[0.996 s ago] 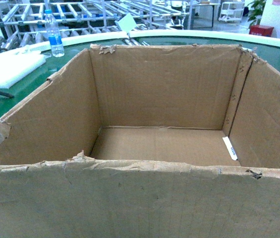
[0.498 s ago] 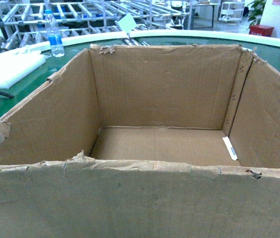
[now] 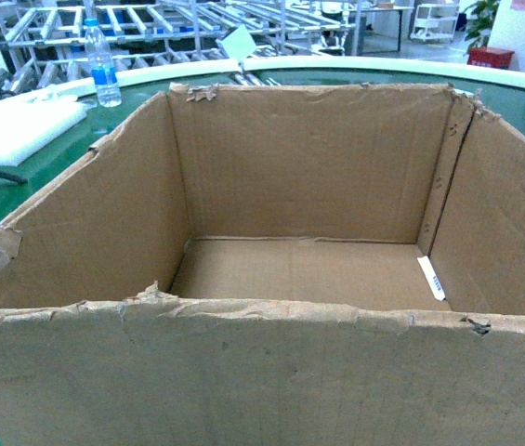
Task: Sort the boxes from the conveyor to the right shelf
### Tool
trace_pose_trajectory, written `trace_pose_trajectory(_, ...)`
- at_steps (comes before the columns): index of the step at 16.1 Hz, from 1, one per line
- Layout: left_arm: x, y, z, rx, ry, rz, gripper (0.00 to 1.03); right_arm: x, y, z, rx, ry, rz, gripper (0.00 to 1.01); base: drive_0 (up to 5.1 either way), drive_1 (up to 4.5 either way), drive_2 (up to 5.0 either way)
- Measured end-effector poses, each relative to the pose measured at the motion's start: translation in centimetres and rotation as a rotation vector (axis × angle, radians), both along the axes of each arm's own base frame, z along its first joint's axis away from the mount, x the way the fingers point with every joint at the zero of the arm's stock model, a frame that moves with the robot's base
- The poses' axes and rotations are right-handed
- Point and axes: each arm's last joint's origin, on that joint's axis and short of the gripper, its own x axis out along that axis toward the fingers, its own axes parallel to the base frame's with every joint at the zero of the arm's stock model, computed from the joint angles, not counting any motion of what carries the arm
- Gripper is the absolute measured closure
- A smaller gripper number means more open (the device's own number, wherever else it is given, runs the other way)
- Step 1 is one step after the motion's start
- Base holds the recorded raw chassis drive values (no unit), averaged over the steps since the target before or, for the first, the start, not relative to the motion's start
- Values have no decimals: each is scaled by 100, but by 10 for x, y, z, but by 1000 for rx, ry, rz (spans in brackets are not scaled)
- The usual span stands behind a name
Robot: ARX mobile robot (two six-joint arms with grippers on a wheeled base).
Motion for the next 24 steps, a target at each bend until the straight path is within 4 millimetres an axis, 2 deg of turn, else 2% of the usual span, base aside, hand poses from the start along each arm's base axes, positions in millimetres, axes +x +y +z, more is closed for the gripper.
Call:
trace_pose_trajectory(4,32,2,26,-42,57,1,5,18,8,28,41,30,31,3,0,0,0)
trace_pose_trajectory(6,58,-6,36,-86,231,-42,5,35,13,43,72,108,57,3,0,0,0)
trace_pose_trajectory(8,60,-6,30,-109,274,-35,5,35,13,45,89,109,57,3,0,0,0)
trace_pose_trajectory(14,59,-5,32,-125,262,-32,5,35,14,45,93,108,58,3,0,0,0)
trace_pose_trajectory(16,65,-9,34,-124,285,-14,5,35,15,45,91,113,68,3,0,0,0)
trace_pose_trajectory(20,82,-21,54,-128,287,-12,5,49,36,71,71,159,164,3,0,0,0)
trace_pose_trajectory(24,85,-18,47,-163,343,33,5,72,48,71,29,382,232,3,0,0,0)
